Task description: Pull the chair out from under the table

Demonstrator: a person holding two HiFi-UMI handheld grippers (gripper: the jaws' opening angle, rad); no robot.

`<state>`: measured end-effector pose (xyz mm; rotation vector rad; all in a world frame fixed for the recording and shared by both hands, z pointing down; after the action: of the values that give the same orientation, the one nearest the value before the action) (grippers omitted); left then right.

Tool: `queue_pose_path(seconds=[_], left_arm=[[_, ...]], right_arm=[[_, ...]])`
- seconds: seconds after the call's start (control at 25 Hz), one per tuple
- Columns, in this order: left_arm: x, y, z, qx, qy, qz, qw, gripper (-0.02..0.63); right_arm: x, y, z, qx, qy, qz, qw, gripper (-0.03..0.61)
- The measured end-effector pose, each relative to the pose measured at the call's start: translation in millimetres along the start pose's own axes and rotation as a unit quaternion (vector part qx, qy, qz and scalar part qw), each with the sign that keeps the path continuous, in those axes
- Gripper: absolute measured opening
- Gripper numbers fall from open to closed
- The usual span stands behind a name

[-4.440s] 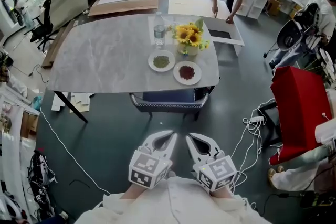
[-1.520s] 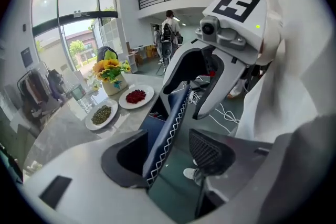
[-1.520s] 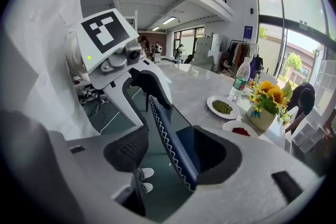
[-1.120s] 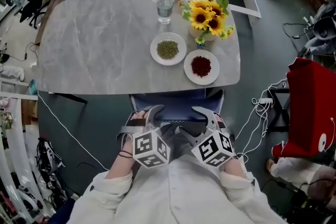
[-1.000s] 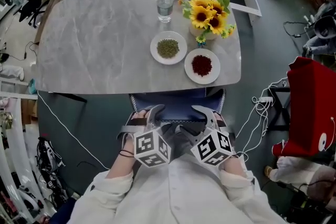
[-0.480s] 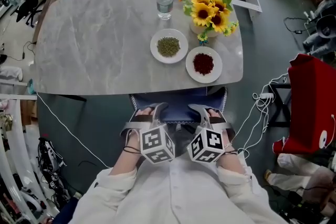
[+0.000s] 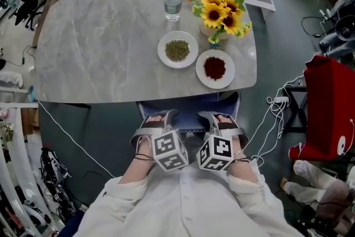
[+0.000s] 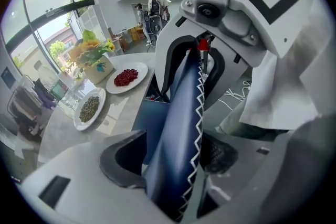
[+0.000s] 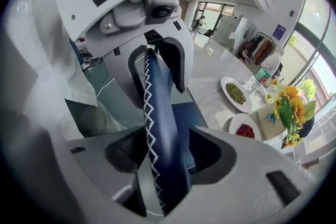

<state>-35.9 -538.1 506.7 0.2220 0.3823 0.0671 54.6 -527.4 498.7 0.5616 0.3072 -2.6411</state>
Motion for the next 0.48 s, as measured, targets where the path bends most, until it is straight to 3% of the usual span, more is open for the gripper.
queue_pose_path(seconds=[0.2, 0.48], left_arm=[[0.7, 4.4, 2.3, -0.012, 0.005, 0.014, 0.9998, 0.198], [0.1, 8.7, 4.3, 0.001, 0.008, 0.038, 0.9992, 0.158]], right_arm=[[-0.8, -1.6, 1.3, -0.001, -0.007, -0.012, 1.000, 0.202], [-2.4, -2.9, 3.8, 0.005, -0.020, -0.037, 0.999, 0.144]])
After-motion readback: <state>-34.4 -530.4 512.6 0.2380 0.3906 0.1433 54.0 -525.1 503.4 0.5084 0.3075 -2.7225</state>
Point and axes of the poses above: the fingertips, and each gripper's own axes: z forward along the fingers, y to its right, x out of its top, the point moved 9 cm from there along -z, backward along the fingers, and after that the axes turned 14 degrees about z, right-handed, at the moved point
